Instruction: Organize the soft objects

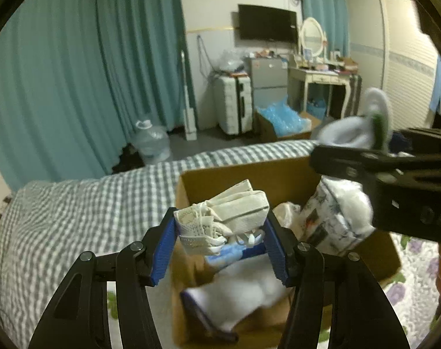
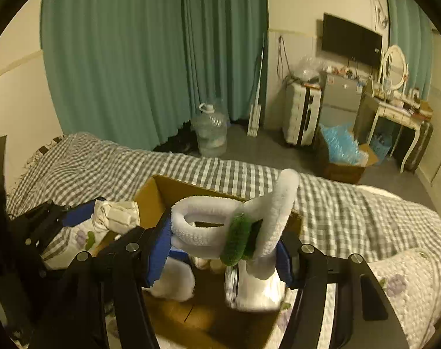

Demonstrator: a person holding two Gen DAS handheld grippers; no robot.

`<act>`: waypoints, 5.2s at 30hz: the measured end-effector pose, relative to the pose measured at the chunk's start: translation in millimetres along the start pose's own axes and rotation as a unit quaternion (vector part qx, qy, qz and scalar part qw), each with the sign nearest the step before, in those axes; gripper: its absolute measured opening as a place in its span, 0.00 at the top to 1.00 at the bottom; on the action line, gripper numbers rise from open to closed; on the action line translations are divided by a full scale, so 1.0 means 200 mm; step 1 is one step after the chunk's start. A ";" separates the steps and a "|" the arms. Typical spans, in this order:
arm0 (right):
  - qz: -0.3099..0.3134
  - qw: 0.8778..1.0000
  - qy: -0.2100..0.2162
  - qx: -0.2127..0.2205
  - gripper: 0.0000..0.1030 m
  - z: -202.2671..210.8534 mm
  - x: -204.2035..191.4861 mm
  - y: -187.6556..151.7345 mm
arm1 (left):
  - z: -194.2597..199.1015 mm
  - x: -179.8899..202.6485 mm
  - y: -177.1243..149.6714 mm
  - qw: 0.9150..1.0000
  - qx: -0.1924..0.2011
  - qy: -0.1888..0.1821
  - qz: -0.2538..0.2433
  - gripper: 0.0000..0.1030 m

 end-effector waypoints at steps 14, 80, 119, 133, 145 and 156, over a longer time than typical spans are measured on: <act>-0.015 0.999 -0.044 0.013 0.15 -0.13 0.11 0.00 | -0.01 -0.07 -0.01 0.999 0.018 -0.028 0.023 0.30; -0.025 0.982 -0.087 0.166 0.01 1.04 -0.17 -0.61 | 1.03 -0.02 -0.34 0.984 0.157 0.066 0.054 0.04; -0.032 0.984 -0.088 0.150 0.01 1.00 -0.17 -0.64 | 1.00 -0.04 -0.36 0.986 0.147 0.059 0.055 0.04; -0.035 0.985 -0.086 0.146 0.01 0.98 -0.18 -0.65 | 1.00 -0.05 -0.36 0.985 0.150 0.057 0.055 0.04; -0.035 0.986 -0.085 0.143 0.01 0.98 -0.18 -0.65 | 1.01 -0.05 -0.37 0.986 0.146 0.056 0.057 0.04; -0.034 0.986 -0.084 0.142 0.01 0.97 -0.18 -0.65 | 1.01 -0.05 -0.37 0.986 0.145 0.057 0.057 0.04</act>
Point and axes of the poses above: each gripper's, at about its wrist camera, not at the fingertips, and z roughly against the way its jaws point, x to its right, y to its top, the point moved 1 cm from there along -z, roughly the way its jaws point, and after that the axes turned 13 degrees about x, right-handed, at the moved point
